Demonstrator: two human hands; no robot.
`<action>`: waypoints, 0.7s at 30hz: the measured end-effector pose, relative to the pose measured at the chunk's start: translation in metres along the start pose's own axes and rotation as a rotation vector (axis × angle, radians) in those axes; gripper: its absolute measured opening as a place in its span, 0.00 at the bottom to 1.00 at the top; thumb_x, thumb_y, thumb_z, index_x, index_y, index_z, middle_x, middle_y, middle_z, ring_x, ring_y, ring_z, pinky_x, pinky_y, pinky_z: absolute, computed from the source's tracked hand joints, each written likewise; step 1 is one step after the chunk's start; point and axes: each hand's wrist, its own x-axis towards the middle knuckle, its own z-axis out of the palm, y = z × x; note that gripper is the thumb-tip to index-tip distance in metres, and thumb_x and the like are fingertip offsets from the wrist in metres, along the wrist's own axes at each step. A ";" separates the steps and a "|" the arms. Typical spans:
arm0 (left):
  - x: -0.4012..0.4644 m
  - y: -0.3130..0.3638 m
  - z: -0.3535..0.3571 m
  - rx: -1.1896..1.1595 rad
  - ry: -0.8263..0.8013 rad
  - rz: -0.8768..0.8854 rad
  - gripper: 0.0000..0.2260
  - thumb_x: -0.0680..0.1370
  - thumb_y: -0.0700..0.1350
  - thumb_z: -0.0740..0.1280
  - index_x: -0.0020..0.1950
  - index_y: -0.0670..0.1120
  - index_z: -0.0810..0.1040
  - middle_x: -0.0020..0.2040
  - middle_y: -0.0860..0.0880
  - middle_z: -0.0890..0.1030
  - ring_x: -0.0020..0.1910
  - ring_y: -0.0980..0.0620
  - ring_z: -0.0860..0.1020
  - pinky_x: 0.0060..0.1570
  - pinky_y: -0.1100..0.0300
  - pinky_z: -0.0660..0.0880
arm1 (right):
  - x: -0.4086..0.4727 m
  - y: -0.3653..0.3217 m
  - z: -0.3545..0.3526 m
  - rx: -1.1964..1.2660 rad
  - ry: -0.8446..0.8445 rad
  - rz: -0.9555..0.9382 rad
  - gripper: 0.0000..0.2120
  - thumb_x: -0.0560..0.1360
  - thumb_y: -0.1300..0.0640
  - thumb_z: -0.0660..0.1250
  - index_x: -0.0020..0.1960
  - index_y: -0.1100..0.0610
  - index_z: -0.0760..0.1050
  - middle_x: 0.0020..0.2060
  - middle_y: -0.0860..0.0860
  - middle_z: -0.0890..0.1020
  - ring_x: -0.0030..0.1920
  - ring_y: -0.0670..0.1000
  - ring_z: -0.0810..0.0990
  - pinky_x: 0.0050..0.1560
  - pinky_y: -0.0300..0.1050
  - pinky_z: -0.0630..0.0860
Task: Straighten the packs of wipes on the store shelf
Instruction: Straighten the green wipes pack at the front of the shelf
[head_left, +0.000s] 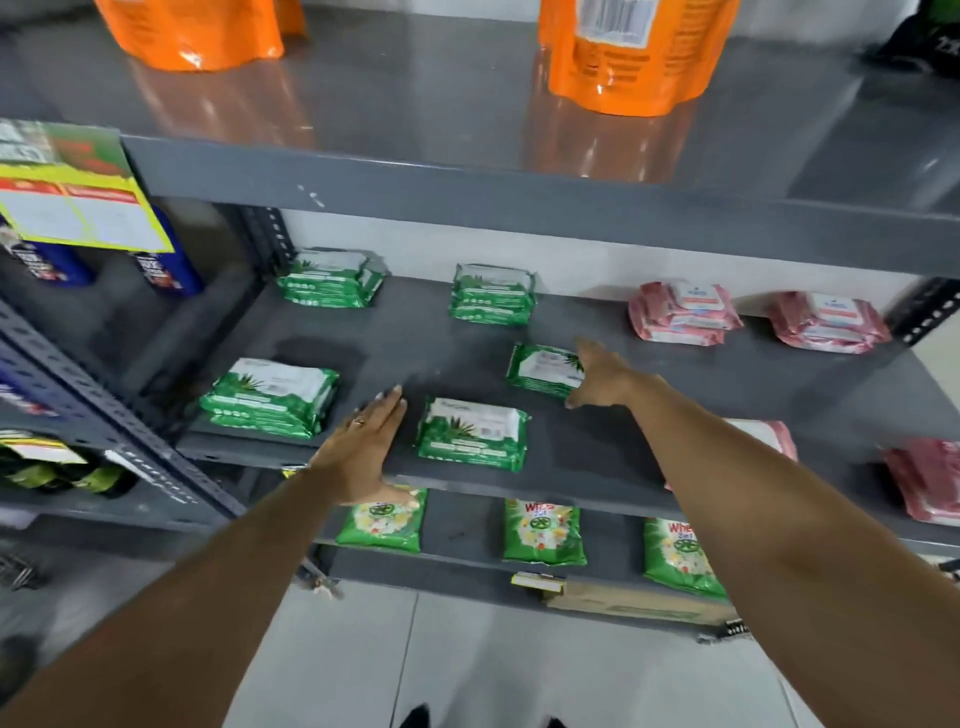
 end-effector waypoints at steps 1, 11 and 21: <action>0.003 -0.002 0.003 0.033 0.002 0.007 0.59 0.65 0.72 0.69 0.78 0.42 0.38 0.78 0.47 0.34 0.77 0.47 0.40 0.74 0.50 0.45 | 0.003 0.000 0.002 0.026 -0.001 0.015 0.49 0.65 0.55 0.79 0.76 0.59 0.54 0.75 0.59 0.62 0.73 0.60 0.62 0.71 0.52 0.63; 0.010 -0.012 0.018 0.066 0.089 0.013 0.59 0.62 0.77 0.63 0.78 0.43 0.41 0.80 0.47 0.42 0.77 0.46 0.41 0.74 0.43 0.41 | -0.039 -0.037 0.002 0.220 0.129 -0.049 0.31 0.59 0.54 0.81 0.59 0.54 0.72 0.49 0.49 0.78 0.49 0.52 0.78 0.47 0.43 0.72; 0.006 -0.014 0.017 0.021 0.098 0.025 0.58 0.64 0.77 0.62 0.78 0.45 0.38 0.79 0.48 0.36 0.76 0.47 0.36 0.73 0.43 0.37 | -0.064 -0.103 0.044 0.084 -0.008 -0.130 0.38 0.61 0.53 0.80 0.66 0.54 0.67 0.58 0.53 0.76 0.56 0.55 0.77 0.57 0.49 0.75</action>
